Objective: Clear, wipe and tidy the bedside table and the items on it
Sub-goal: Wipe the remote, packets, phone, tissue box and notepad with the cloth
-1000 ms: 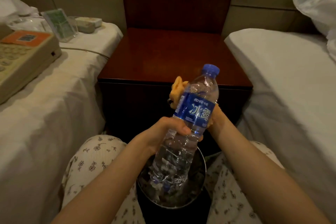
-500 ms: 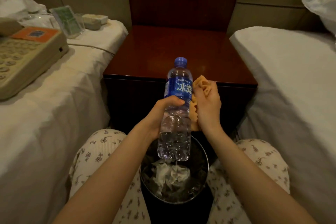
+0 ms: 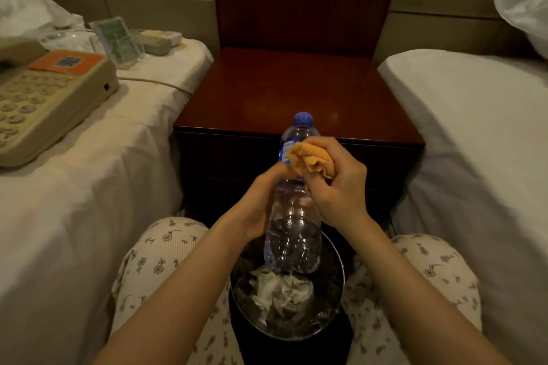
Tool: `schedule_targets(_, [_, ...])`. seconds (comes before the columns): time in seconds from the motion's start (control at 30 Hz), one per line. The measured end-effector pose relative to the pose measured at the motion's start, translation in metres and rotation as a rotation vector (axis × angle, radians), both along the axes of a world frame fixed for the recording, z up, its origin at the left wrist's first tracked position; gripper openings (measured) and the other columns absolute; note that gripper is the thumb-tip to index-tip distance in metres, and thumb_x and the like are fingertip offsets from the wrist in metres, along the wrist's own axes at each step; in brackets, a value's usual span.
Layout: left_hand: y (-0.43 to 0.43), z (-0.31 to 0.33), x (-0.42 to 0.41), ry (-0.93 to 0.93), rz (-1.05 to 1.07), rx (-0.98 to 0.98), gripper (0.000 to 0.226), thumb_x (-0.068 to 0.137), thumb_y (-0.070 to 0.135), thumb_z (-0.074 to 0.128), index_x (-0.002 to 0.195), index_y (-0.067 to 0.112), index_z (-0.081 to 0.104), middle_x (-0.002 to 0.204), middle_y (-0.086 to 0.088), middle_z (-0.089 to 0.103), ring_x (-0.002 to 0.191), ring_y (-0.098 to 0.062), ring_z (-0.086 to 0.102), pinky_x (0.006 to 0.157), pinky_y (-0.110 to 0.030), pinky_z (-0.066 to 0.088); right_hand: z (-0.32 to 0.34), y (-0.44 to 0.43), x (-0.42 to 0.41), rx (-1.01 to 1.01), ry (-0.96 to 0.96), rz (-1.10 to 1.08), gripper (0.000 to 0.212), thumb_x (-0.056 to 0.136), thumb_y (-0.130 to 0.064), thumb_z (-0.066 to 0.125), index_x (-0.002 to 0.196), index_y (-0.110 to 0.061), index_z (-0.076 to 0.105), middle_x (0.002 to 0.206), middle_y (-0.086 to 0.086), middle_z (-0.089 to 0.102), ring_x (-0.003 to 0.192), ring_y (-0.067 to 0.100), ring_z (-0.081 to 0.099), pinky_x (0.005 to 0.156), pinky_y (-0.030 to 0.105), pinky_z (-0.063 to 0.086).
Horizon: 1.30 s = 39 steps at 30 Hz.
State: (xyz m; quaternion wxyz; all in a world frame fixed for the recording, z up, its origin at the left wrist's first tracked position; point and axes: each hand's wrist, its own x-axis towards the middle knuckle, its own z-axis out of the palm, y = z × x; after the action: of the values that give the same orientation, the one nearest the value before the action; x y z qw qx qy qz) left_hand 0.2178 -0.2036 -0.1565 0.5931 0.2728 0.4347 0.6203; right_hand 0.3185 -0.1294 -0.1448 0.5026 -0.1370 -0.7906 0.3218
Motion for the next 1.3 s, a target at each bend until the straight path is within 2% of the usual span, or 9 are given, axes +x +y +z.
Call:
schedule_targets(0.17, [0.004, 0.003, -0.006, -0.071, 0.12, 0.062, 0.043, 0.09, 0.045, 0.039, 0.088, 0.01, 0.062, 0.069, -0.004, 0.069, 0.06, -0.015, 0.066, 0.058, -0.022, 0.054, 0.002, -0.009, -0.002, -0.031, 0.076, 0.056, 0.02, 0.084, -0.026, 0.061, 0.102, -0.019, 0.058, 0.09, -0.003, 0.063, 0.08, 0.012, 0.063, 0.07, 0.024, 0.051])
schedule_targets(0.43, [0.017, 0.007, -0.013, -0.04, 0.479, 0.073, 0.086, 0.061, 0.04, 0.075, 0.132, 0.004, 0.044, 0.088, -0.006, 0.063, 0.073, -0.019, 0.063, 0.068, -0.032, 0.053, -0.003, -0.008, -0.007, -0.29, 0.038, 0.122, 0.014, 0.083, -0.016, 0.06, 0.087, -0.028, 0.056, 0.079, -0.01, 0.06, 0.072, 0.004, 0.057, 0.067, 0.017, 0.046])
schedule_targets(0.63, [0.009, 0.008, -0.013, -0.061, 0.345, 0.169, 0.053, 0.059, 0.041, 0.068, 0.099, 0.01, 0.052, 0.067, 0.001, 0.061, 0.058, -0.011, 0.06, 0.058, -0.024, 0.053, -0.012, -0.004, -0.01, -0.745, -0.133, 0.157, 0.014, 0.095, -0.016, 0.05, 0.084, -0.024, 0.056, 0.081, -0.004, 0.061, 0.078, 0.013, 0.06, 0.076, 0.032, 0.049])
schedule_targets(0.77, [0.004, 0.012, -0.005, 0.036, 0.207, 0.229, 0.068, 0.041, 0.045, 0.083, 0.091, 0.007, 0.056, 0.068, -0.002, 0.065, 0.06, -0.014, 0.065, 0.056, -0.025, 0.055, -0.014, 0.003, -0.007, -1.197, -0.331, 0.373, 0.035, 0.096, -0.017, 0.045, 0.067, -0.014, 0.066, 0.058, -0.002, 0.063, 0.055, 0.01, 0.062, 0.053, 0.017, 0.051])
schedule_targets(0.83, [0.005, 0.011, -0.005, 0.131, 0.183, 0.235, 0.079, 0.037, 0.059, 0.083, 0.092, 0.008, 0.057, 0.071, -0.001, 0.064, 0.063, -0.014, 0.062, 0.058, -0.026, 0.054, -0.014, 0.001, -0.008, -1.264, -0.405, 0.437, 0.052, 0.095, -0.012, 0.041, 0.046, -0.012, 0.059, 0.043, -0.003, 0.054, 0.038, 0.007, 0.053, 0.042, 0.013, 0.044])
schedule_targets(0.97, [0.003, 0.011, -0.006, 0.216, 0.225, 0.267, 0.083, 0.038, 0.065, 0.08, 0.094, 0.01, 0.056, 0.072, 0.004, 0.067, 0.063, -0.01, 0.063, 0.058, -0.023, 0.052, -0.01, 0.006, -0.008, -1.277, -0.473, 0.43, 0.059, 0.101, -0.002, 0.024, 0.047, -0.008, 0.048, 0.028, -0.003, 0.045, 0.025, 0.0, 0.044, 0.037, 0.01, 0.038])
schedule_targets(1.1, [0.001, 0.015, -0.006, 0.164, 0.396, 0.267, 0.1, 0.034, 0.067, 0.081, 0.104, 0.0, 0.055, 0.075, 0.0, 0.063, 0.062, -0.011, 0.063, 0.058, -0.024, 0.052, -0.039, 0.006, 0.005, -1.543, -0.281, 0.507, 0.056, 0.102, -0.008, 0.024, 0.068, -0.009, 0.069, 0.062, 0.004, 0.068, 0.05, 0.001, 0.065, 0.048, 0.01, 0.05])
schedule_targets(1.2, [0.001, 0.017, -0.006, 0.154, 0.593, 0.241, 0.127, 0.036, 0.068, 0.08, 0.132, -0.005, 0.04, 0.094, -0.005, 0.059, 0.081, -0.016, 0.062, 0.071, -0.03, 0.053, -0.045, -0.001, 0.003, -1.709, -0.279, 0.544, 0.03, 0.095, -0.014, 0.042, 0.097, 0.004, 0.065, 0.086, 0.021, 0.069, 0.075, 0.03, 0.071, 0.064, 0.037, 0.06])
schedule_targets(1.3, [0.001, 0.018, -0.005, 0.148, 0.701, 0.267, 0.112, 0.036, 0.068, 0.08, 0.127, 0.012, 0.046, 0.105, -0.002, 0.06, 0.095, -0.015, 0.062, 0.084, -0.032, 0.052, -0.035, -0.002, -0.008, -1.757, -0.152, 0.531, 0.06, 0.101, -0.025, 0.034, 0.072, 0.016, 0.067, 0.071, 0.027, 0.067, 0.066, 0.034, 0.07, 0.058, 0.036, 0.059])
